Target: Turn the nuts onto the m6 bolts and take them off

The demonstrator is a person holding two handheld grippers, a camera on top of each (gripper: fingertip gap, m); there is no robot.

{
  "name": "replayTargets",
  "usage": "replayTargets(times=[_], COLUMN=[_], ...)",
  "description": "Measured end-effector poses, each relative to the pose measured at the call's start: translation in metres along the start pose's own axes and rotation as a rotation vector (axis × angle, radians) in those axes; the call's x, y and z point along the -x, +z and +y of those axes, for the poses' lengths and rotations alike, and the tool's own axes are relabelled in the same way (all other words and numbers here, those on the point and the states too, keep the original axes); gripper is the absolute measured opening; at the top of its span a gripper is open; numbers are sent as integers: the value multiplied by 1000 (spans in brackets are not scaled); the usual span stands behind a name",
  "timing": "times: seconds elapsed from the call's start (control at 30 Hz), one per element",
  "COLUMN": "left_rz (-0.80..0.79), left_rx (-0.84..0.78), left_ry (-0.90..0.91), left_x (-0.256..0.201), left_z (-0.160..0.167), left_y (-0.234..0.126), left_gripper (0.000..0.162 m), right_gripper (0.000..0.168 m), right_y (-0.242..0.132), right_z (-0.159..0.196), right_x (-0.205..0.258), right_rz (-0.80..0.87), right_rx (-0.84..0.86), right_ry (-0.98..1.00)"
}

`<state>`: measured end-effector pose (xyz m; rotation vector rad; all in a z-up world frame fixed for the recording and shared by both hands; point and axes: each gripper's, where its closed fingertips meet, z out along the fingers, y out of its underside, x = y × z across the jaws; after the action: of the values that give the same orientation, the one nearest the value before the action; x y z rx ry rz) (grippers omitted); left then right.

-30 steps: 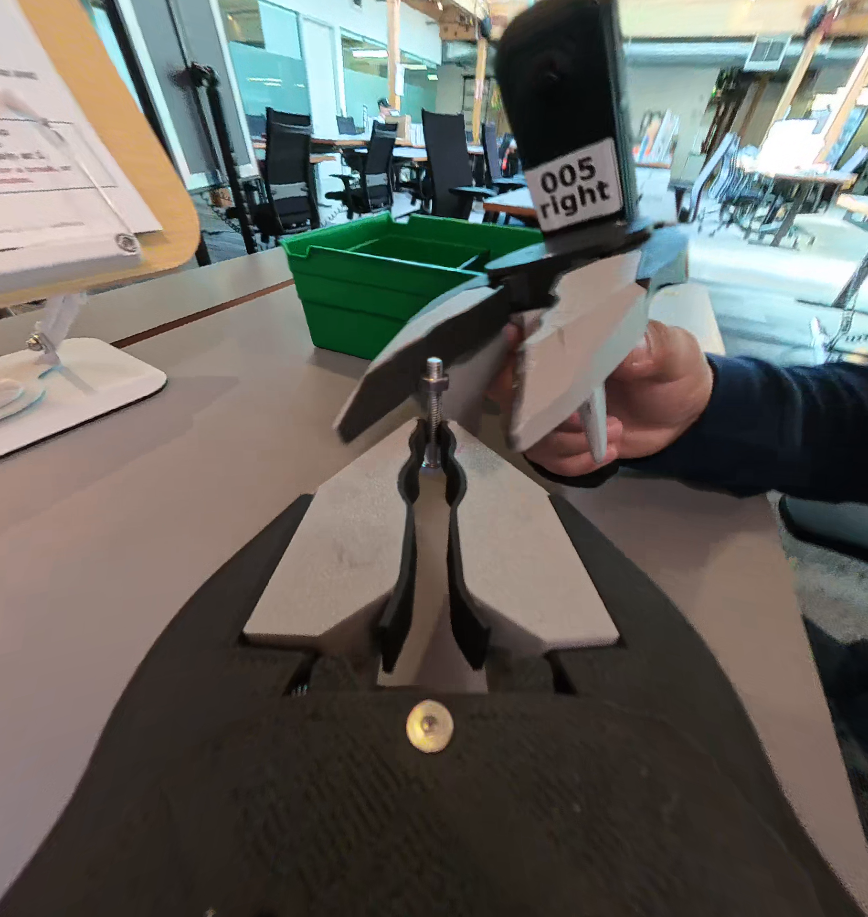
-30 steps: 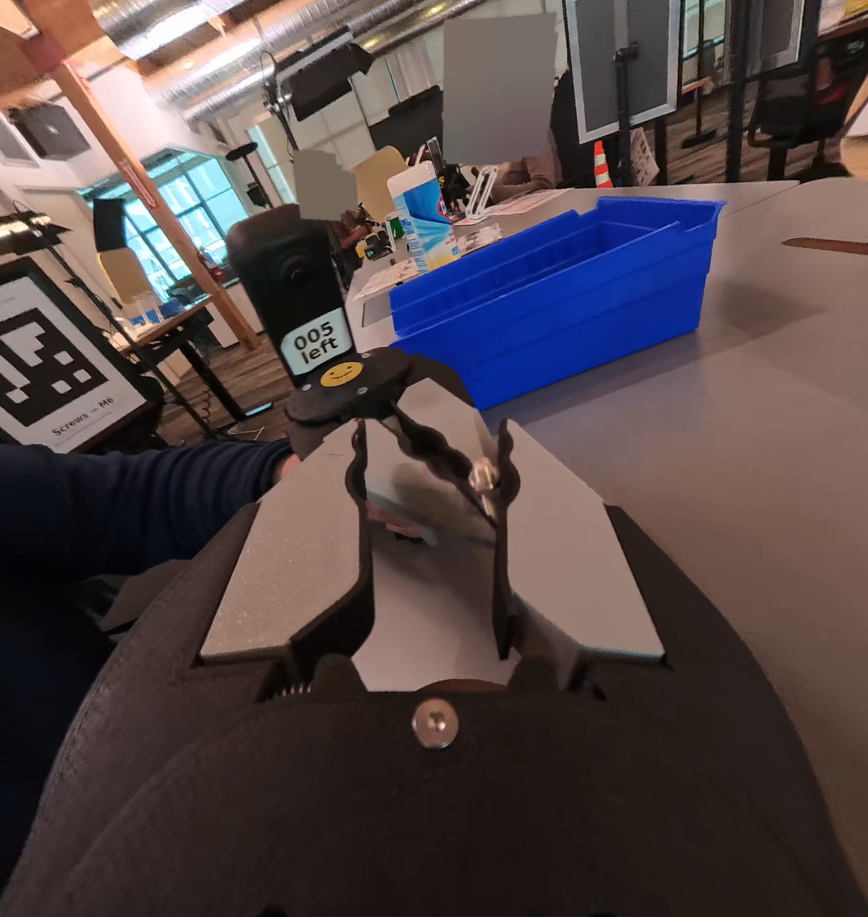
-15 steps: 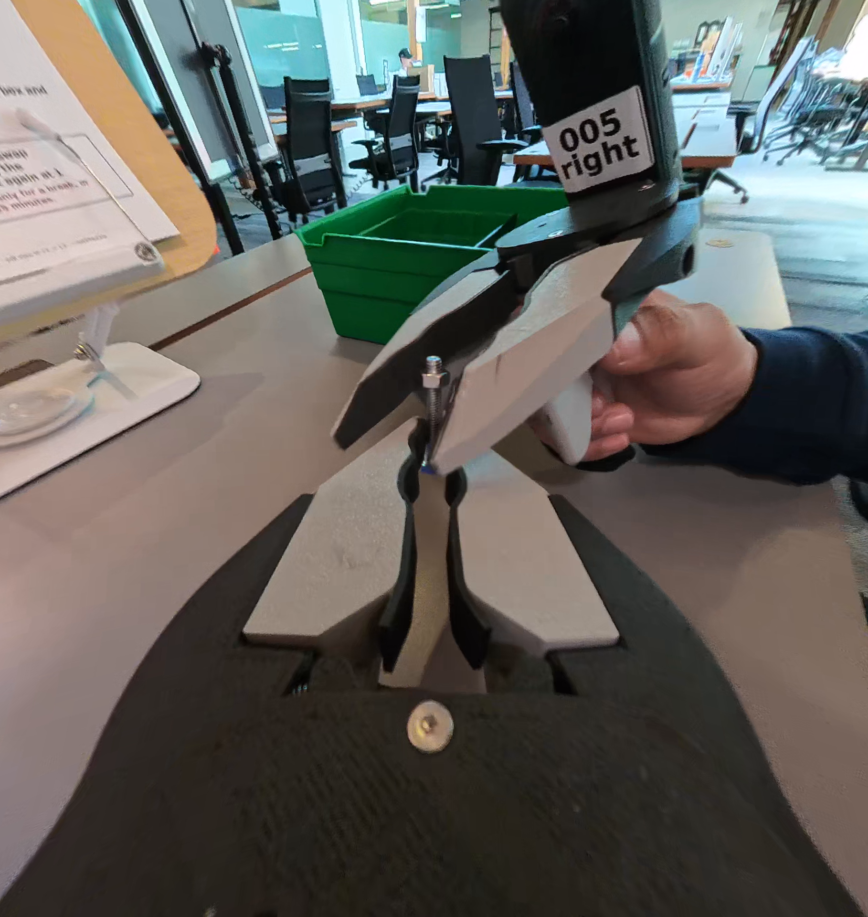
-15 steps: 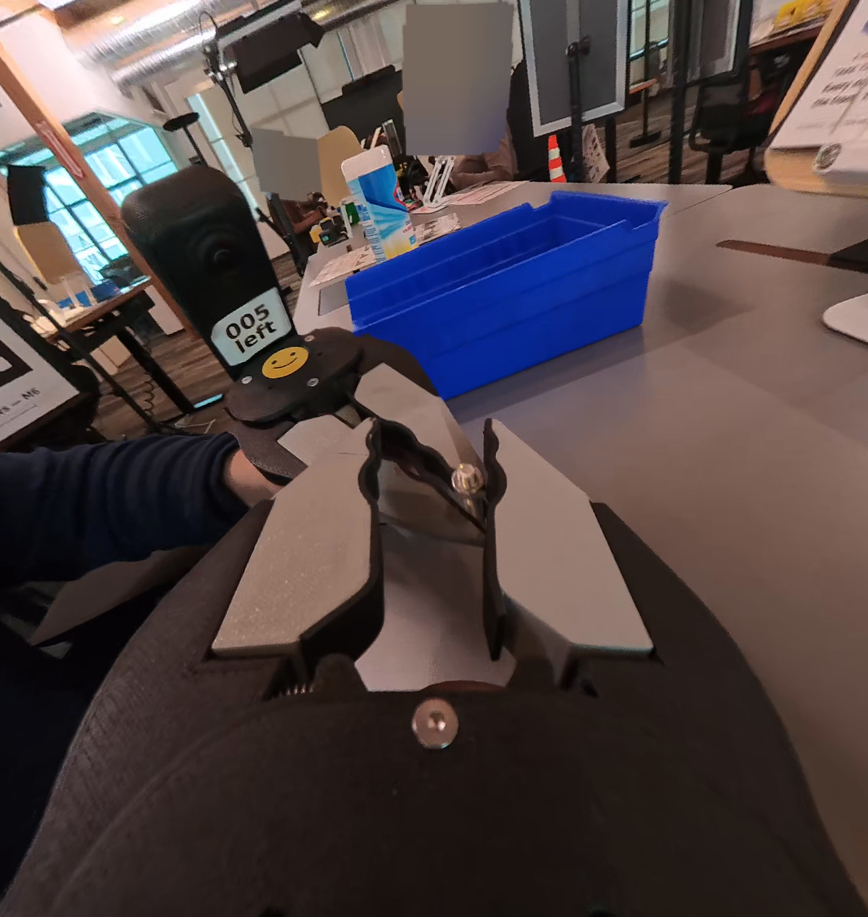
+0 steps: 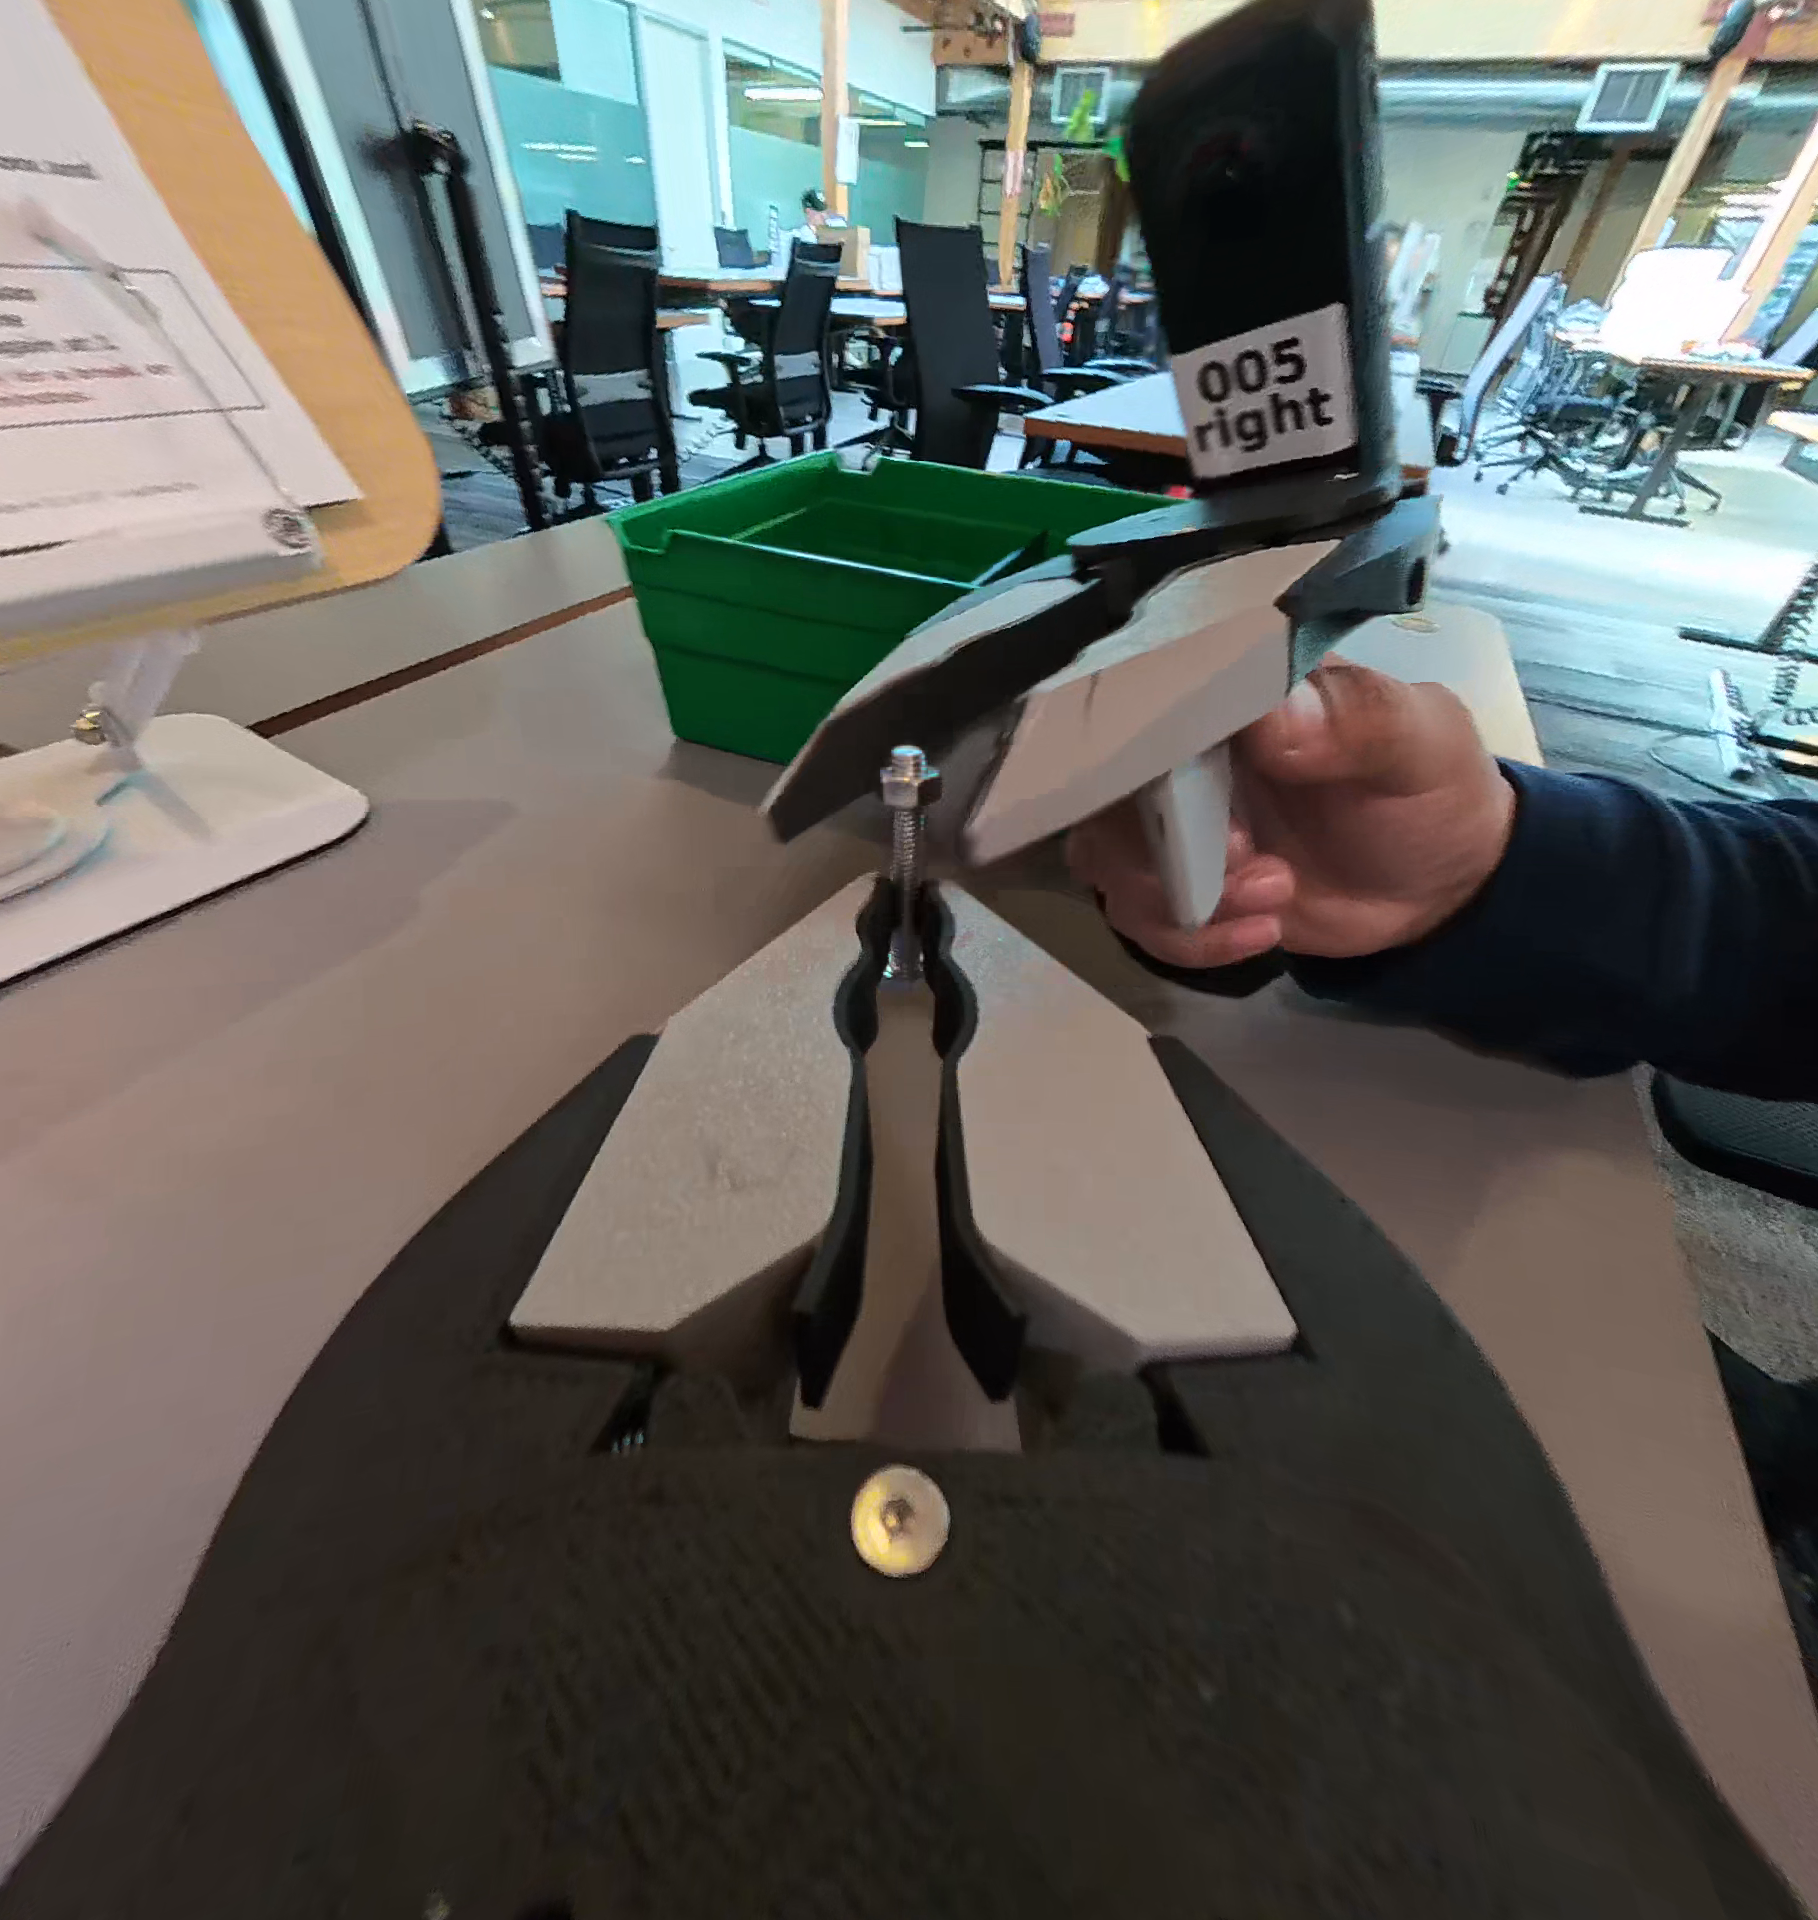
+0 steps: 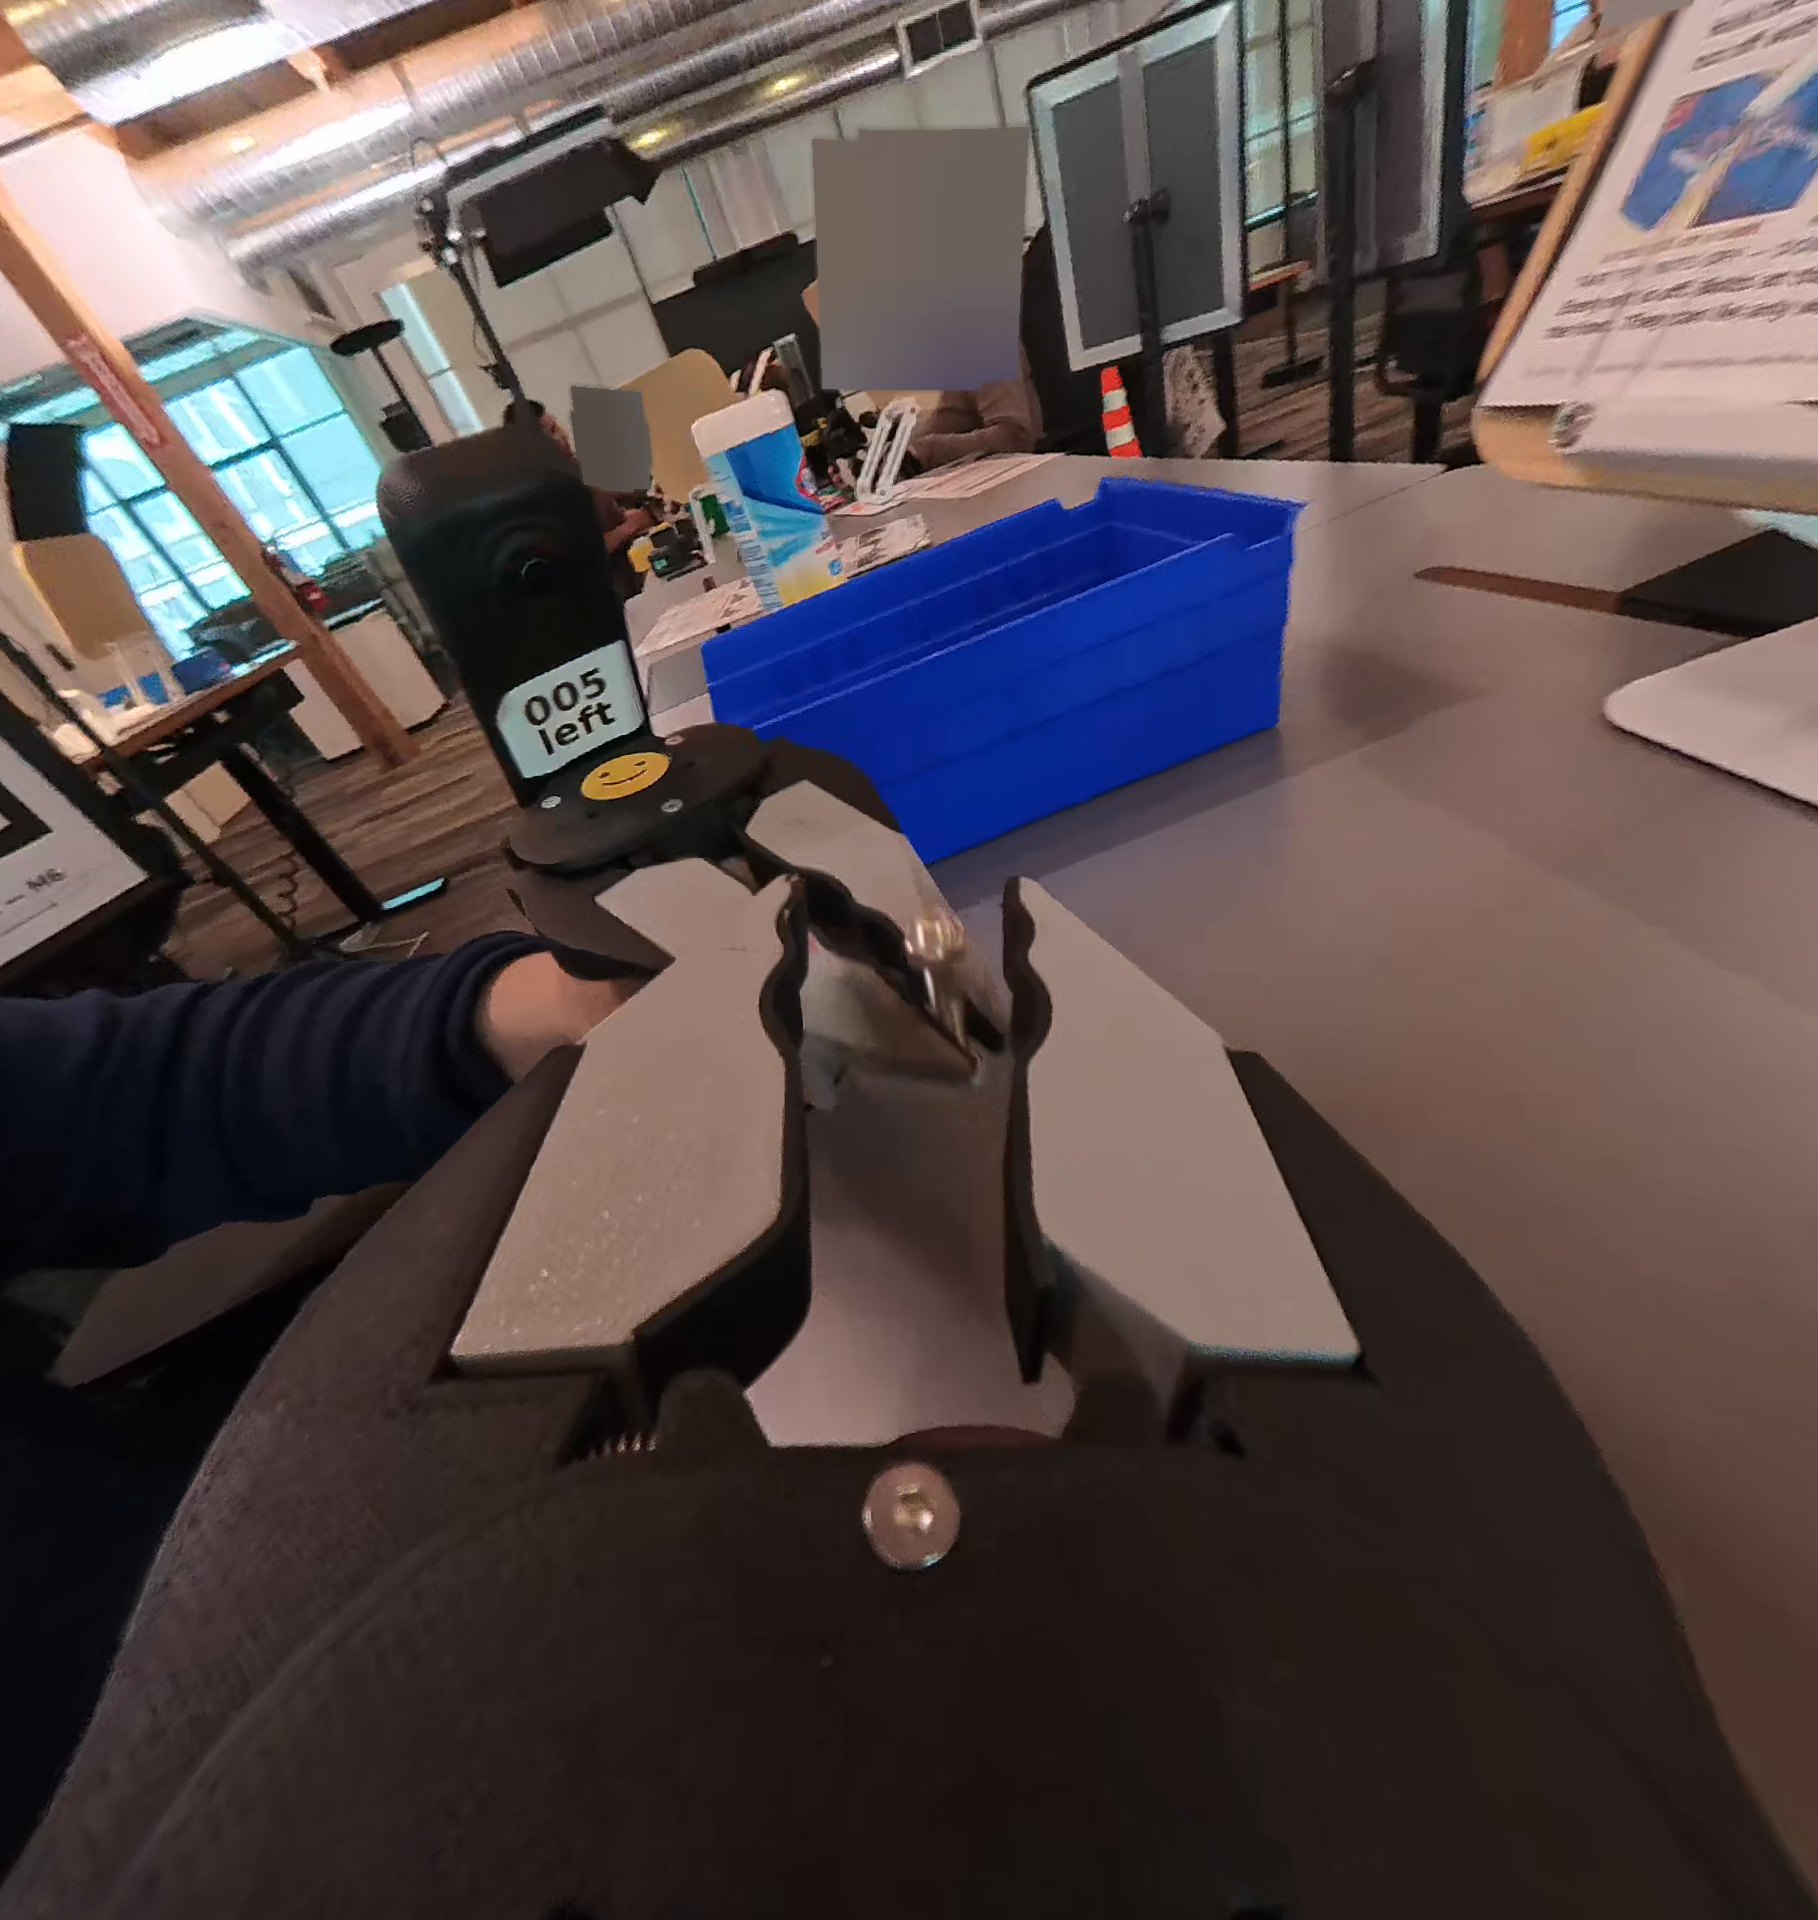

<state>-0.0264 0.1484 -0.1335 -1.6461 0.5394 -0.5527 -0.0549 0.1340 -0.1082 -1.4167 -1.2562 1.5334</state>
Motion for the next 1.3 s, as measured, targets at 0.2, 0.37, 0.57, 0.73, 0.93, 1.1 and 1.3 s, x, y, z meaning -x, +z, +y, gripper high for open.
replayTargets(times=[0.2, 0.37, 0.57, 0.73, 0.93, 1.1, 1.3], left_rz=[-35, 5, -85, -28, -12, -52, 21], left_rx=[5, 51, 36, 60, 50, 37, 77], left_ry=[-22, 49, 23, 28, 54, 19, 72], left_x=[11, -10, 13, -1, -8, 6, -16], left_z=[3, 10, 8, 13, 11, 10, 17], left_y=[-10, 3, -9, 0, 2, -6, 6], left_gripper=[3, 4, 4, 4, 4, 4, 4], right_gripper=[28, 38, 25, 31, 33, 29, 35], right_y=[-4, 15, -10, 7, 5, -8, 14], right_z=[1, 13, 2, 13, 10, 3, 13], right_x=[-1, 11, -12, 4, 2, -6, 16], right_rz=[-10, -13, 77, 28, 24, 31, -22], right_rx=[6, 68, 30, 75, 66, 33, 83], right_ry=[7, -55, -43, -59, -40, -3, -50])
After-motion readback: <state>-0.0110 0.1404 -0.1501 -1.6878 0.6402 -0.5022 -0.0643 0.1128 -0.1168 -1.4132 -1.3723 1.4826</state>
